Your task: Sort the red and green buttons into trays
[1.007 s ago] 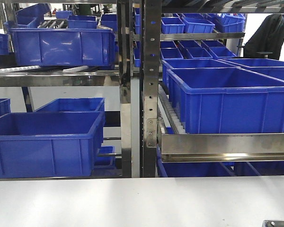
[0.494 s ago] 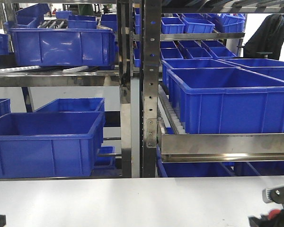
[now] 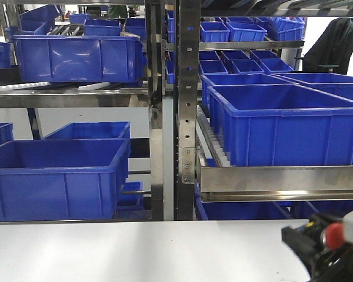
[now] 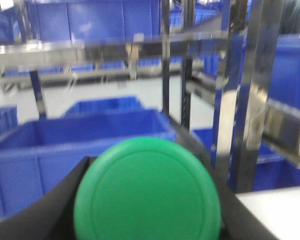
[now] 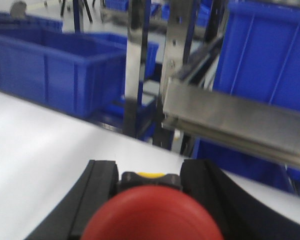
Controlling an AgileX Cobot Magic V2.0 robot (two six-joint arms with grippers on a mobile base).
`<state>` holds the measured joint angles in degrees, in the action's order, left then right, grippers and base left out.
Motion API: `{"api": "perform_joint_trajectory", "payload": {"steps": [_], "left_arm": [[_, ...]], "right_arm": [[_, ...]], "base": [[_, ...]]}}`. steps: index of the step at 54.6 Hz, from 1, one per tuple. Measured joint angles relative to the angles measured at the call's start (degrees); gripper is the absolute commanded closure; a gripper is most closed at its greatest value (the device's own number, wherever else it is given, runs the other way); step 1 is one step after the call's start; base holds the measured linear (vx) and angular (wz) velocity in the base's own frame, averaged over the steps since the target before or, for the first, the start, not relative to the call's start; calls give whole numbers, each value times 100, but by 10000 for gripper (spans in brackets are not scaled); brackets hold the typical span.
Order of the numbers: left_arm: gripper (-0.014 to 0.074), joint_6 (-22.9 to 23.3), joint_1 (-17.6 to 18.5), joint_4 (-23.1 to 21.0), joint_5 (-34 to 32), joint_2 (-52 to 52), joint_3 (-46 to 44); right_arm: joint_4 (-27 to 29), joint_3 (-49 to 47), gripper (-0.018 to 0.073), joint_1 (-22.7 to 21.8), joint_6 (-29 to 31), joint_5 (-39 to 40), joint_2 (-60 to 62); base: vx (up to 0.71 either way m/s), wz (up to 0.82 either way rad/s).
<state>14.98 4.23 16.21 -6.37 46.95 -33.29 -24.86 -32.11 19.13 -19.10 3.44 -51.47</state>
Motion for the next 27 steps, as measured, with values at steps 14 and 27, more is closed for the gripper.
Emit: {"api": "perform_joint_trajectory", "payload": {"steps": [14,27], "left_arm": [[599,218,769,12,34,-19,-467],[599,237,1324,49,456,-264,-467]], "right_arm": [[4,-762,568,6,0,-582,643],[26,-776,568,6,0,-1157,1051]], "base": [[0,0],[0,0]]}}
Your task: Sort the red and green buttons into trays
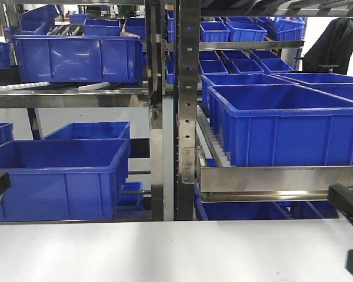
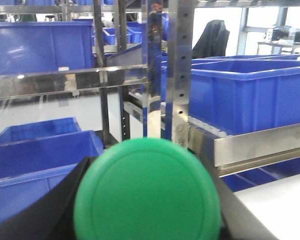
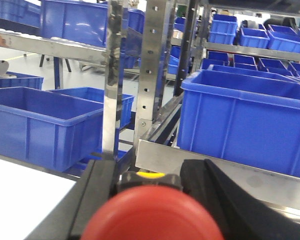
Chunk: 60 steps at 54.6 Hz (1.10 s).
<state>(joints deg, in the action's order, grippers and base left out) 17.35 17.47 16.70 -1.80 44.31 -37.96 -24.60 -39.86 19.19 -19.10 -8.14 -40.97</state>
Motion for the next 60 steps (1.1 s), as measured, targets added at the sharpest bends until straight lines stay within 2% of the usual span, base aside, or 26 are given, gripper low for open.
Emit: {"api": "perform_joint_trajectory", "payload": {"steps": [7,18,30,60], "left_arm": [[598,-16,44,7,251,-559,0],[596,-341,51,0,753,-1069,162],[596,-251,51,-44,767,-1120,545],[596,-238,51,-65,779,-1120,573]], "right_arm": [[42,8,568,0,-6,-146,395],[123,478,568,0,-6,-142,588],[191,569,568,0,-6,242,594],[191,569,568,0,-6,241,594]], "base": [[0,0],[0,0],[0,0],[0,0]]}}
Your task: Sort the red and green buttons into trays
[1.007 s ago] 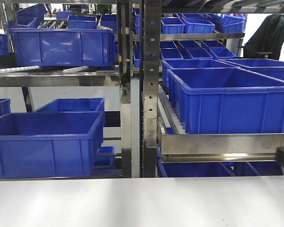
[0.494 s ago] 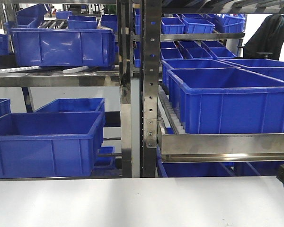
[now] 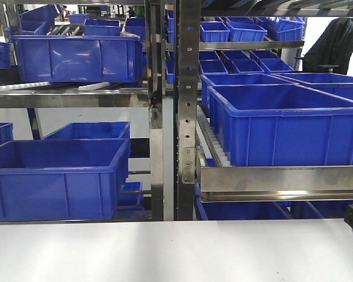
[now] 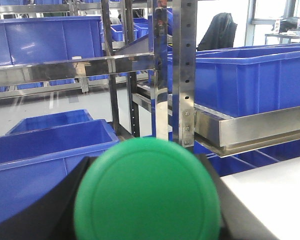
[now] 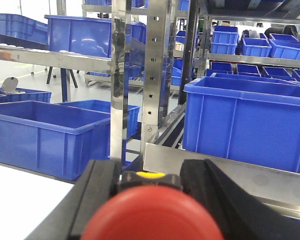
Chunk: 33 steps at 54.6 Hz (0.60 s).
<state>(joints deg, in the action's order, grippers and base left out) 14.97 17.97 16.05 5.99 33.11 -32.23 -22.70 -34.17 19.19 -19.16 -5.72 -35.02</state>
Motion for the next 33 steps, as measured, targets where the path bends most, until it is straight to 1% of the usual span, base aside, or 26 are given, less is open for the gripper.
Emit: {"api": "perform_joint_trajectory", "payload": {"steps": [33], "left_arm": [[596,1,0,-5,-5,0,0]], "right_arm": [[0,0,568,0,0,0,0]], "base": [[0,0]]}}
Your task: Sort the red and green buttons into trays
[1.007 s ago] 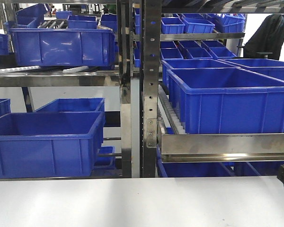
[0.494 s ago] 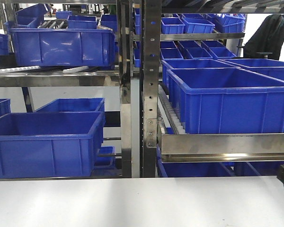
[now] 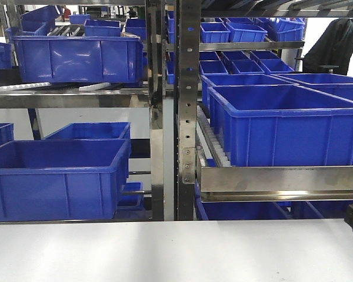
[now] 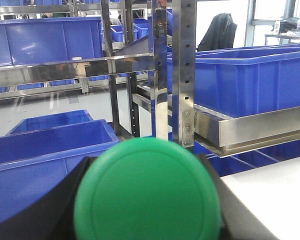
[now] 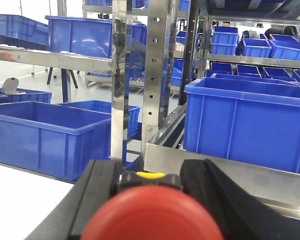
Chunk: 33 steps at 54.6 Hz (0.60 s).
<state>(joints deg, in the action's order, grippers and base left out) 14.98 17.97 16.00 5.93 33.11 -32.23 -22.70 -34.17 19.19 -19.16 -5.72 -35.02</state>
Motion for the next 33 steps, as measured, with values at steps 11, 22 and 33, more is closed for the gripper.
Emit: {"api": "perform_joint_trajectory", "payload": {"steps": [11,22,33], "left_arm": [[596,0,0,0,0,0,0],[596,0,0,0,-13,0,0],[596,0,0,0,-13,0,0]], "right_arm": [[0,0,568,0,0,0,0],[0,0,568,0,0,0,0],[0,0,568,0,0,0,0]], "base": [[-4,0],[-9,0],[-14,9]]}}
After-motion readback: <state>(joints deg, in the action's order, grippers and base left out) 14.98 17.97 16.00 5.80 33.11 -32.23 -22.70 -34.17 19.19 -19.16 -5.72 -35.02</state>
